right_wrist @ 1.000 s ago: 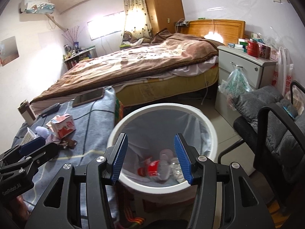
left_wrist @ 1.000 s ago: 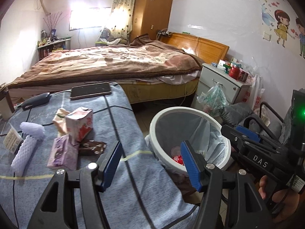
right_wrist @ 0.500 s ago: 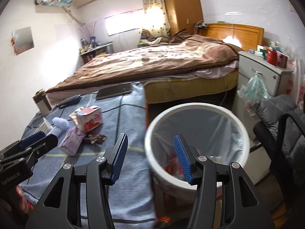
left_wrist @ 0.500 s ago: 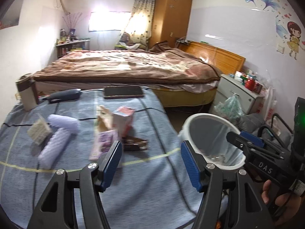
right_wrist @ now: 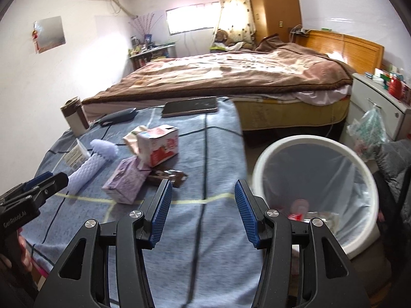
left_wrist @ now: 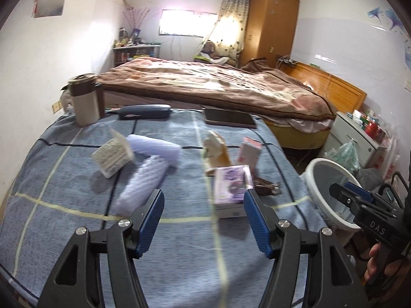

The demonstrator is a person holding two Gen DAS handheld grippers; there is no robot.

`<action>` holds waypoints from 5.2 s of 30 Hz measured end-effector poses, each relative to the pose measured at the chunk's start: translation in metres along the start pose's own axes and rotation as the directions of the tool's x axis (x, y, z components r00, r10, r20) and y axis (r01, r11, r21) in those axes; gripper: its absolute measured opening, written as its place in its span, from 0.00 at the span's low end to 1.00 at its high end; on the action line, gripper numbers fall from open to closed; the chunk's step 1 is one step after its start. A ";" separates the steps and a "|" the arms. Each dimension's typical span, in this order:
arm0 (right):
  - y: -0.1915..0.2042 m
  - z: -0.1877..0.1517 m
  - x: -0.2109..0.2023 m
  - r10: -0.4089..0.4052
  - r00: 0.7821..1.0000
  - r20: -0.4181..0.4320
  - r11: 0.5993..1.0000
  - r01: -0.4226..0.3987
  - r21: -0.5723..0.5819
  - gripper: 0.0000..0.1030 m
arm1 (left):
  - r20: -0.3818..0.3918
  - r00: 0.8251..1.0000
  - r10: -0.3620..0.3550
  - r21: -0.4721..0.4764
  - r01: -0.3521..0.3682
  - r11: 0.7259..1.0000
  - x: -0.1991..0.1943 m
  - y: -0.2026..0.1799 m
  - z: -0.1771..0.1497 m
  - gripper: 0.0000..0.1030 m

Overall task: Collect trash
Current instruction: 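Move both open tools back over the remaining trash on the bed, then grasp the purple grape milk carton with the right tool while the left tool grasps the white foam net, then carry the purple carton and the foam net over the white bin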

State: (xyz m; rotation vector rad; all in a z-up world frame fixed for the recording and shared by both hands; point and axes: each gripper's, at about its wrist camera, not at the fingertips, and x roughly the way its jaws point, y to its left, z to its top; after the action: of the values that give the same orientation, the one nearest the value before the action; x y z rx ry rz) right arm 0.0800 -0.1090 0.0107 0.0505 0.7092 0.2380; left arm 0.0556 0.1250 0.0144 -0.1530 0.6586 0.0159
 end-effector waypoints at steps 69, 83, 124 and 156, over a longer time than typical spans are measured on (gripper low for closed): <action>0.111 -0.003 0.100 0.282 0.926 -0.250 0.956 -0.294 -0.010 0.63 | -0.147 0.989 0.031 -0.110 -0.048 0.993 0.068 0.116 0.001 0.65; 0.108 -0.006 0.087 0.149 0.969 -0.195 0.977 -0.175 -0.121 0.58 | -0.154 0.988 0.001 -0.089 -0.015 0.996 0.074 0.109 0.006 0.65; 0.065 -0.003 0.044 0.162 0.982 -0.103 0.986 -0.164 -0.020 0.58 | -0.153 0.988 0.001 0.009 0.000 1.000 0.066 0.050 0.009 0.34; -0.050 0.002 -0.032 0.033 0.998 0.051 0.991 -0.039 0.131 0.58 | -0.068 0.978 -0.195 0.203 0.205 0.957 0.022 -0.108 0.021 0.34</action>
State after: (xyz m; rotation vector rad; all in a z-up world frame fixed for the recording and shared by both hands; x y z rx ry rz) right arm 0.0683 -0.1653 0.0262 0.1946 0.6756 0.2236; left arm 0.0929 0.0207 0.0321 -0.0166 0.6855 -0.2525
